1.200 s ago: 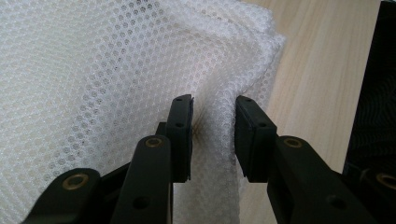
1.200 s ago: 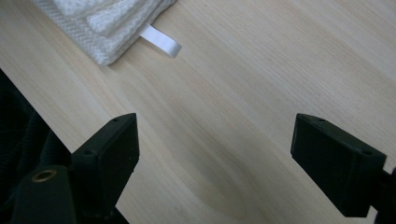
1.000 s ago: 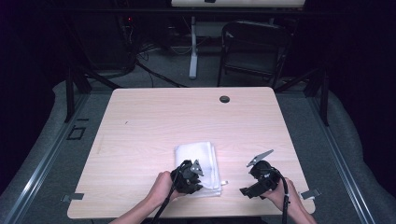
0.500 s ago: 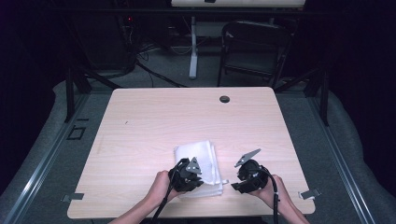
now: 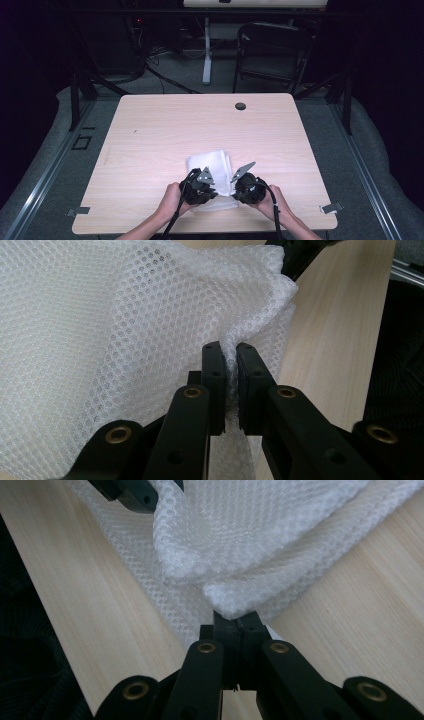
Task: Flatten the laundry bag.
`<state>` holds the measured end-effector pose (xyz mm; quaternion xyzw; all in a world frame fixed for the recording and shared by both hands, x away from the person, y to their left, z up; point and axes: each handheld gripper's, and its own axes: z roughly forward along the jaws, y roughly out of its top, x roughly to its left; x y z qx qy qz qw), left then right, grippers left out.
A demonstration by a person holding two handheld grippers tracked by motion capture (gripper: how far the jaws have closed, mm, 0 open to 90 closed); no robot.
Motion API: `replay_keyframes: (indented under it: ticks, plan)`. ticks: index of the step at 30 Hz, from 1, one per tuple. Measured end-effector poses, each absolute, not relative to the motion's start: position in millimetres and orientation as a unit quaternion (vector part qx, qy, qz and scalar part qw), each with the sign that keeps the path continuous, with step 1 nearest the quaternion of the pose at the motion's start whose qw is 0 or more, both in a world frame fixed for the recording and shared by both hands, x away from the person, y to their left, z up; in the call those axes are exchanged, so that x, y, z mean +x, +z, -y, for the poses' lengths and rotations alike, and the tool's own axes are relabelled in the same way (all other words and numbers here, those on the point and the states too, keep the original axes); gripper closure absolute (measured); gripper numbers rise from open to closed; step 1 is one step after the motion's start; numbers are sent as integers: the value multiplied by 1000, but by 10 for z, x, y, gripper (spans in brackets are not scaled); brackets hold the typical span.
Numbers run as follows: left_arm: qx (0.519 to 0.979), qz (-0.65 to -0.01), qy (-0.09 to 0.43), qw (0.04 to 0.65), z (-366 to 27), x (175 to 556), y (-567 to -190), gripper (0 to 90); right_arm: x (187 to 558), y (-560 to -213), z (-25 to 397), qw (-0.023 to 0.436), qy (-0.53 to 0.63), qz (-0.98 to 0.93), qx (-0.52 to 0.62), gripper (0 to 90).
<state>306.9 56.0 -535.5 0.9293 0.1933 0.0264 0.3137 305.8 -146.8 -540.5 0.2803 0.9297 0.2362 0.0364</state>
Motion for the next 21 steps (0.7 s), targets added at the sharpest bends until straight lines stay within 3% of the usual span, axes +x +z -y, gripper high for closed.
replay_keyframes:
  ticks: [8, 21]
  plan:
    - [930, -193, 35, 311, -567, 3071, -5340, 845, 3106, -5578, 1370, 34, 246, -926, 285, 900]
    - [919, -204, 70, 331, -675, 3067, -5233, 845, 3084, -5555, 1397, 39, 224, -927, 298, 900]
